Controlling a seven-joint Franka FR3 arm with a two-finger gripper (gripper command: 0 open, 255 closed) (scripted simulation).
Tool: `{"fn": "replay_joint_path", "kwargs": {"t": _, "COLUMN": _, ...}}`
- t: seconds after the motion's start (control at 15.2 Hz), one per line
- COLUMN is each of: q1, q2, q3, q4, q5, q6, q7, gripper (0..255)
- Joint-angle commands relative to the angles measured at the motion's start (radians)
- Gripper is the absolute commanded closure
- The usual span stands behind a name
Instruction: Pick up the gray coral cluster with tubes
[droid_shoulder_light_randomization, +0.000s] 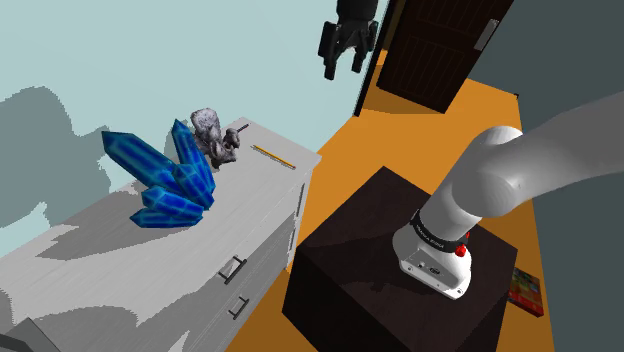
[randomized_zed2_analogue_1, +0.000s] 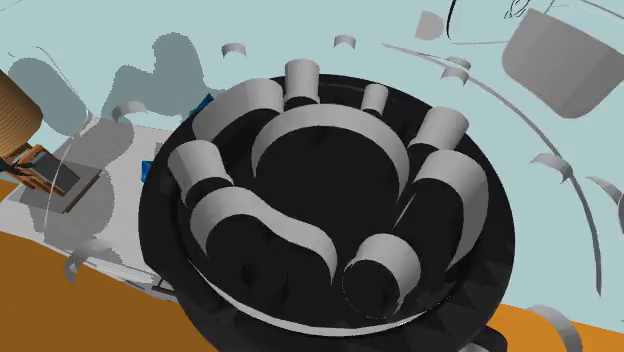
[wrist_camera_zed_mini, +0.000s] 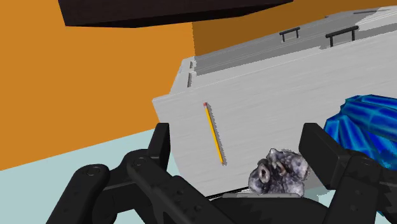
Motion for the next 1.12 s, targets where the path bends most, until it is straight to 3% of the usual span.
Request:
{"fn": "replay_joint_path", "kwargs": {"t": 0.0, "q1": 0.005, "q2": 0.064, "q3": 0.019, "q4": 0.015, "q5": 0.005, "q6": 0.052, "q7": 0.018, "gripper": 0}}
{"fn": "replay_joint_path", "kwargs": {"t": 0.53, "q1": 0.017, "q2": 0.342, "q3": 0.088, "q4": 0.115, "q5": -0.008, "q6": 0.234, "q7": 0.096, "gripper": 0}}
{"fn": "replay_joint_path", "kwargs": {"t": 1.06, "q1": 0.038, "q2": 0.644, "q3": 0.132, "q4": 0.301, "q5": -0.072, "q6": 0.348, "q7": 0.186, "gripper": 0}}
